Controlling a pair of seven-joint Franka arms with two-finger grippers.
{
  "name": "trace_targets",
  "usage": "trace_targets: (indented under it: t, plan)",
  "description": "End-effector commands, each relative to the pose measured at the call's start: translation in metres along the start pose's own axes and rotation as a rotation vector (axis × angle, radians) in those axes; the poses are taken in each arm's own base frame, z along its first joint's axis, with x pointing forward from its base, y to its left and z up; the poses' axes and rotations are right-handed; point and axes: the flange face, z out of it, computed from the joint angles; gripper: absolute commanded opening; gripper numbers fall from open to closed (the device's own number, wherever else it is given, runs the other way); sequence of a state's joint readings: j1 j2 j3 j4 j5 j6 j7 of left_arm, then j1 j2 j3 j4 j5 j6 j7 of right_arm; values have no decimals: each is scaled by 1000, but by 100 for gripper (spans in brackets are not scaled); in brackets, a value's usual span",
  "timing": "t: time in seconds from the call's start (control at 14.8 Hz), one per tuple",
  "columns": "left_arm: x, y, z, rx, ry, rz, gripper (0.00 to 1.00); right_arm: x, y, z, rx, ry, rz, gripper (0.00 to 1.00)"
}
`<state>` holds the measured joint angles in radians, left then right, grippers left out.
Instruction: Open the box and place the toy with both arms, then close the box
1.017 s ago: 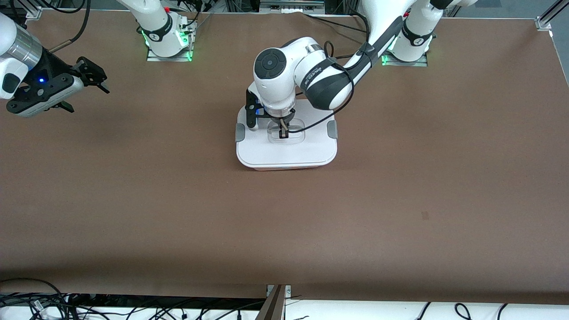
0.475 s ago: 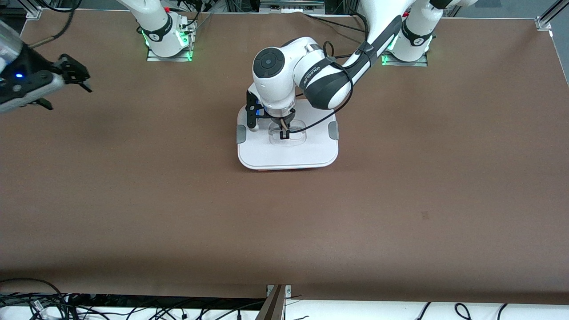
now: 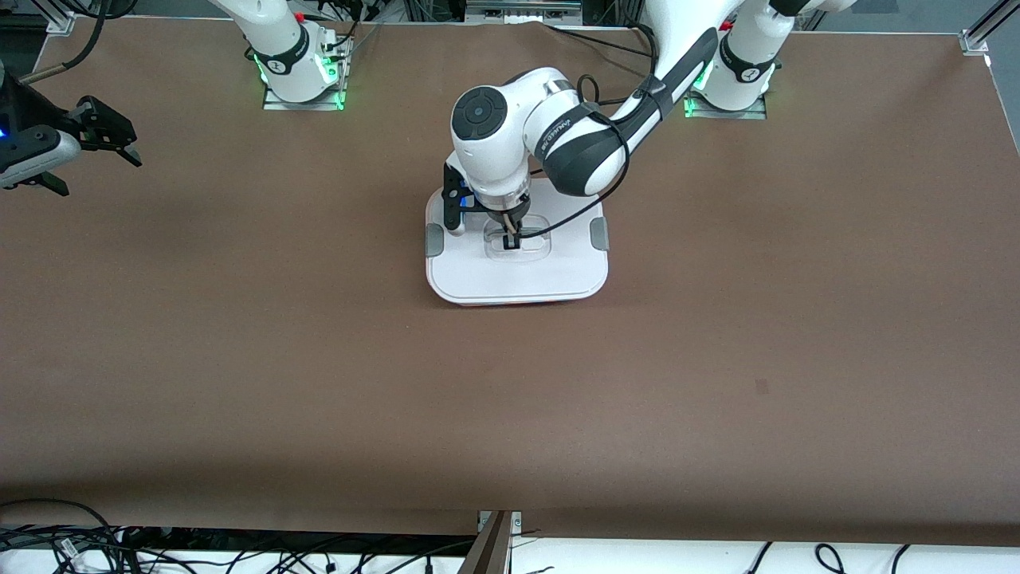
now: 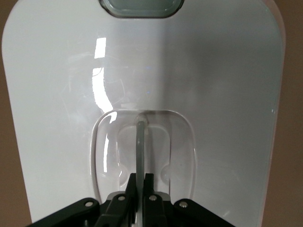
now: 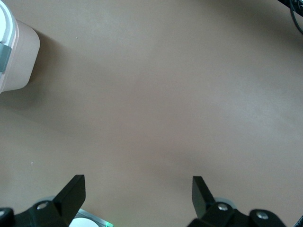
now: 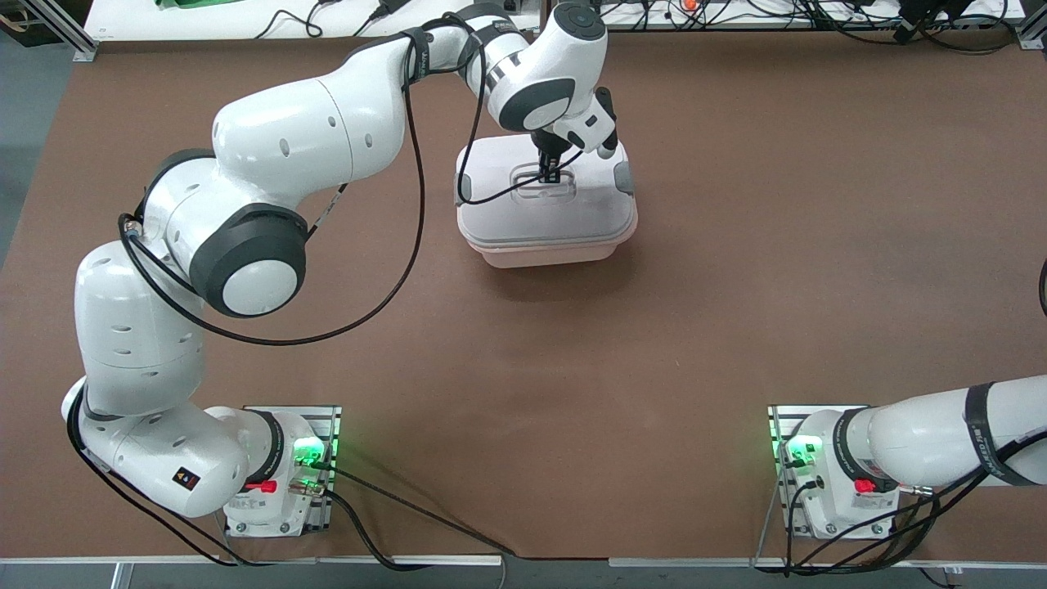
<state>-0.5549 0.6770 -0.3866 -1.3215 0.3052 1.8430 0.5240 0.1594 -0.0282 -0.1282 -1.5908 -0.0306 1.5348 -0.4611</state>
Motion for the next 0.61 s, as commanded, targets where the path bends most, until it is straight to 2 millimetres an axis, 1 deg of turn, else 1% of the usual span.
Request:
trace_targets:
  t: [0.0, 0.14, 0.54]
  plan:
    - [-1, 6, 7, 23, -45, -11, 0, 1, 0, -4, -9, -13, 1, 100]
    - [4, 13, 7, 27, -45, -32, 0, 1, 0, -4, -9, -13, -1, 100]
    - [4, 17, 8, 16, -70, -64, 0, 2, -1, -3, -8, -15, -4, 100]
